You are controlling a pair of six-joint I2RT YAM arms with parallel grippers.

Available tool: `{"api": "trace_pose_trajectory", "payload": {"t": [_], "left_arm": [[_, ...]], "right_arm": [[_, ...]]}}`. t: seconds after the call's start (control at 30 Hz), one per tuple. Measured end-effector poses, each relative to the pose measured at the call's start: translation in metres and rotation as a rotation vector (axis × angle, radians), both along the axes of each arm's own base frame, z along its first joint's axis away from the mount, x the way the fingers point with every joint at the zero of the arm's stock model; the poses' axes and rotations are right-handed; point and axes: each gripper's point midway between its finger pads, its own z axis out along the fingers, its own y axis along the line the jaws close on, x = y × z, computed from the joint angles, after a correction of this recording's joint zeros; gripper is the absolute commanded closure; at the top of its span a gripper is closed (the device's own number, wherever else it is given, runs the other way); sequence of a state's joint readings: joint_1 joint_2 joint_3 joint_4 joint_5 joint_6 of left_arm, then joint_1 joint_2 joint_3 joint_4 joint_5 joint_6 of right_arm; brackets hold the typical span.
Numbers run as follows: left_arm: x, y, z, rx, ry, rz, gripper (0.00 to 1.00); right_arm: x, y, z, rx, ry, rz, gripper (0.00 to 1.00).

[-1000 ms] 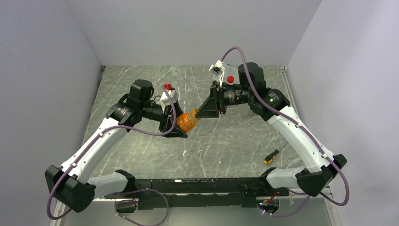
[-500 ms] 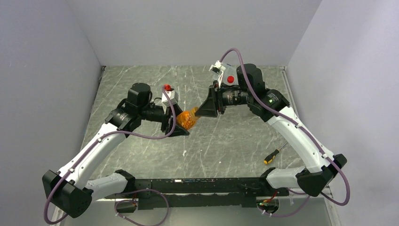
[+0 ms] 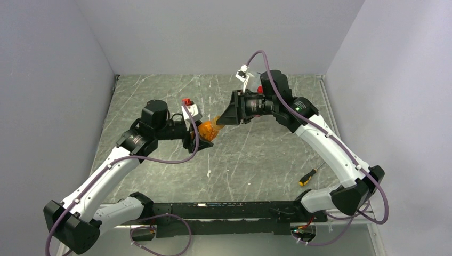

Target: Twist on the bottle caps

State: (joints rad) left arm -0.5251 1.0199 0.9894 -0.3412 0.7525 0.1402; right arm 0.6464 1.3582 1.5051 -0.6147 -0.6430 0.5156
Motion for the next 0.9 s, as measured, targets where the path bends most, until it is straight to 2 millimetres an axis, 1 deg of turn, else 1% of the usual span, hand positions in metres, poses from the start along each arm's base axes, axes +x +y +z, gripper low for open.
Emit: {"api": "trace_pose_trajectory", "payload": {"t": [0.23,0.43,0.5,0.6,0.67,0.7,0.83,0.9], "left_arm": [[0.026,0.008,-0.001,0.064,-0.118,0.129,1.00],[0.045,0.013,-0.005,0.130,-0.210,0.212,1.00],[0.049,0.013,-0.008,0.161,-0.235,0.234,1.00],[0.053,0.013,-0.014,0.195,-0.259,0.252,1.00],[0.055,0.011,-0.015,0.202,-0.271,0.257,1.00],[0.056,0.011,-0.016,0.202,-0.277,0.260,1.00],[0.059,0.006,-0.010,0.182,-0.295,0.261,1.00],[0.060,0.000,-0.001,0.146,-0.319,0.255,1.00]], "right_arm": [[0.025,0.008,-0.002,-0.006,0.149,-0.146,0.90],[0.041,0.011,-0.008,-0.011,0.263,-0.237,0.90],[0.044,0.011,-0.012,-0.020,0.299,-0.266,0.87],[0.047,0.010,-0.017,-0.039,0.343,-0.303,0.78],[0.049,0.009,-0.017,-0.054,0.356,-0.322,0.68],[0.049,0.008,-0.017,-0.061,0.360,-0.332,0.62],[0.050,0.004,-0.011,-0.071,0.352,-0.358,0.28],[0.045,0.003,-0.009,-0.082,0.355,-0.351,0.15]]}}
